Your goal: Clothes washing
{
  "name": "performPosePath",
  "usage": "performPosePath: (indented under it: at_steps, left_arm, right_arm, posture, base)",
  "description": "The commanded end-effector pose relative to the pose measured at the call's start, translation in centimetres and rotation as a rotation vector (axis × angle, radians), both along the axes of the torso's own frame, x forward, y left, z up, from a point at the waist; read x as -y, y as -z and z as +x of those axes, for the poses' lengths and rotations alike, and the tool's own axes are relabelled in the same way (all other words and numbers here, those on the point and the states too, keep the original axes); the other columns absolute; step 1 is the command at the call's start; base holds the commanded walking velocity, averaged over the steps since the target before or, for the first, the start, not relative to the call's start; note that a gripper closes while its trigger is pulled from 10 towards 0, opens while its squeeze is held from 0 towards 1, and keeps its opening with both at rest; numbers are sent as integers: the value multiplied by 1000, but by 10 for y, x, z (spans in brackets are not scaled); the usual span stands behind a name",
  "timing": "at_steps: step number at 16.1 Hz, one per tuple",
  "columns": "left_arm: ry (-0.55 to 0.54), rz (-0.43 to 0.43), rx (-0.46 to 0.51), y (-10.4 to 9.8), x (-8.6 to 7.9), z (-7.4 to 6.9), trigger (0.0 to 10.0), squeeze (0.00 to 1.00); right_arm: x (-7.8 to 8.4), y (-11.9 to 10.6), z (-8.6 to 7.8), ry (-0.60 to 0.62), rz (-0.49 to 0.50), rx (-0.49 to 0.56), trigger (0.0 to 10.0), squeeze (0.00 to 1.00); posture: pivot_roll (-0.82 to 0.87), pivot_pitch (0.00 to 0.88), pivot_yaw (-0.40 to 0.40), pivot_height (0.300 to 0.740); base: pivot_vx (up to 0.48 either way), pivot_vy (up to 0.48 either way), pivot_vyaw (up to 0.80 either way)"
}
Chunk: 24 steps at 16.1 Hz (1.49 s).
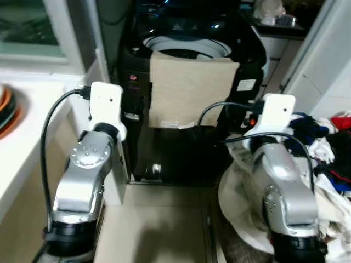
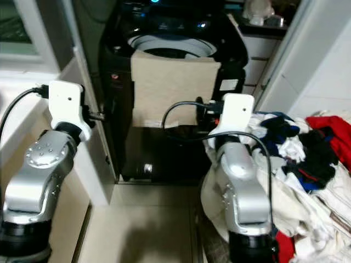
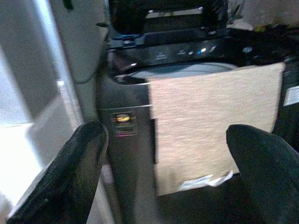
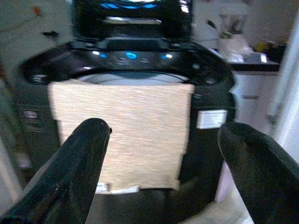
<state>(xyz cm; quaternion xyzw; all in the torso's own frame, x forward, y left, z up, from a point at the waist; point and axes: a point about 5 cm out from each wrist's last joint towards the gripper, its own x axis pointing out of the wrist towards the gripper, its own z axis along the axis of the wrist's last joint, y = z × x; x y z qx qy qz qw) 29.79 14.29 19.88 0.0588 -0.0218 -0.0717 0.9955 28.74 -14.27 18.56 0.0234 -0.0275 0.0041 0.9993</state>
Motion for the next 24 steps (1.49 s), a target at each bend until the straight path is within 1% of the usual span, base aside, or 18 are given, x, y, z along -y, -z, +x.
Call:
performPosePath:
  at_steps: [1, 11, 12, 13, 15, 16, 18, 19, 20, 21, 22, 23, 24]
  left_arm:
    - [15, 12, 0, 0, 3, -1, 10000, 0]
    - [10, -1, 1, 0, 5, 0, 10000, 0]
    - [5, -9, 0, 0, 5, 0, 10000, 0]
    - [1, -28, 1, 1, 5, -1, 10000, 0]
    - [10, -42, -8, 1, 7, -2, 10000, 0]
    - [20, -85, -9, 0, 7, -3, 10000, 0]
    - [24, -89, 8, -4, 6, -2, 10000, 0]
    - [23, -143, 4, -8, 7, 2, 10000, 0]
    - [33, -158, -11, -9, 7, 3, 10000, 0]
    - [25, -148, -13, -9, 7, 5, 10000, 0]
    - [9, -116, 3, -12, 5, 7, 10000, 0]
    - [-14, -77, 40, -16, 3, 9, 10000, 0]
    - [-12, -65, 79, -22, 3, 12, 10000, 0]
  right_arm:
    - [1, -5, -1, 4, 13, 22, 10000, 0]
    - [2, -8, 1, -2, 10, 24, 10000, 0]
    - [2, -9, 1, -9, 8, 30, 10000, 0]
    - [1, -10, 0, -22, 21, 35, 10000, 0]
    - [2, -12, 0, -27, 34, 39, 10000, 0]
    - [1, -13, 1, -26, 52, 36, 10000, 0]
    - [1, -15, 1, -20, 64, 44, 10000, 0]
    - [3, -23, 2, -2, 70, 75, 10000, 0]
    - [5, -26, 2, 16, 65, 89, 10000, 0]
    - [5, -28, 2, 24, 62, 98, 10000, 0]
    - [7, -32, 2, 36, 49, 111, 10000, 0]
    - [7, -35, 2, 34, 38, 122, 10000, 0]
    - [7, -40, 2, 29, 40, 136, 10000, 0]
  posture:
    - [-121, 0, -53, 740]
    - [-125, 0, -66, 740]
    - [-126, 0, -68, 740]
    - [-126, 0, -68, 740]
    - [-126, 0, -70, 740]
    - [-124, 5, -67, 740]
    - [-130, 0, -68, 740]
    - [-129, 3, -64, 740]
    - [-129, 4, -63, 740]
    - [-130, 2, -61, 740]
    - [-133, 6, -62, 740]
    - [-134, 3, -63, 740]
    - [-135, 5, -67, 740]
  base:
    - [285, 0, 0]
    - [285, 0, 0]
    - [0, 0, 0]
    - [0, 0, 0]
    - [0, 0, 0]
    - [0, 0, -756]
    - [0, 0, -756]
    - [0, 0, -756]
    - [0, 0, -750]
    - [0, 0, -763]
    - [0, 0, -756]
    - [0, 0, -756]
    - [0, 0, -756]
